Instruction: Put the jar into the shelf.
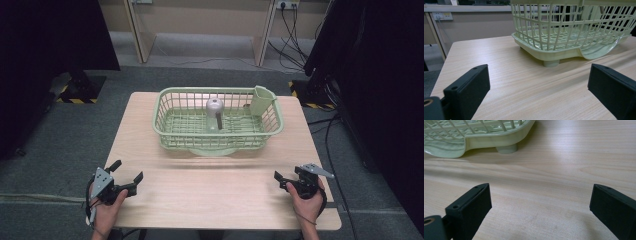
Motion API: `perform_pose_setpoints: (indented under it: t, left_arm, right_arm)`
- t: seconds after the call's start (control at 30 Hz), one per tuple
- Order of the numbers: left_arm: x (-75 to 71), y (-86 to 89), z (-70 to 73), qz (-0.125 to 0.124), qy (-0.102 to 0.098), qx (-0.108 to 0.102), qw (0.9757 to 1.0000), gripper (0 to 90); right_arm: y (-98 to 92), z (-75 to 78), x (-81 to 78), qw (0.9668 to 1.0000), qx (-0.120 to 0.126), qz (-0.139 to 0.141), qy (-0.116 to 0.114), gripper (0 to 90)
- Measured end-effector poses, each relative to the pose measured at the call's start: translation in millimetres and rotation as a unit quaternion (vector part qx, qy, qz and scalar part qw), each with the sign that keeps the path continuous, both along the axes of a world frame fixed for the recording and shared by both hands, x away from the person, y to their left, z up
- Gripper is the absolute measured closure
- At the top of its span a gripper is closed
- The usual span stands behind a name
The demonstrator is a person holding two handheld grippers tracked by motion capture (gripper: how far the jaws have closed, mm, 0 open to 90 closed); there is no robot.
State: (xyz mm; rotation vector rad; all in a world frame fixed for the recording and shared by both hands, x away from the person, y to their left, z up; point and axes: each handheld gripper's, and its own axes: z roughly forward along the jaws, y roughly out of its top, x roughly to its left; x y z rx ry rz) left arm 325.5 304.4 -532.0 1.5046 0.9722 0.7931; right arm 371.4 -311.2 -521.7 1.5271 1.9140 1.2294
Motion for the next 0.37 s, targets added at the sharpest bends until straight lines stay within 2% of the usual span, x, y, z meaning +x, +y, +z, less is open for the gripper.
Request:
perform_pose_setpoints:
  t: [0.3,0.37]
  left_arm:
    - [0.1,0.1,0.0,0.001,0.001,0.000,1.0000,3.6]
    - [0.2,0.1,0.1,0.001,0.001,0.000,1.0000,3.6]
  right_arm:
    - [-0.8,-0.1,0.2,1.0000,0.004,0.001,0.001,4.3]
    - [-0.6,0.2,-0.5,1.0000,0.004,0.003,-0.006,4.3]
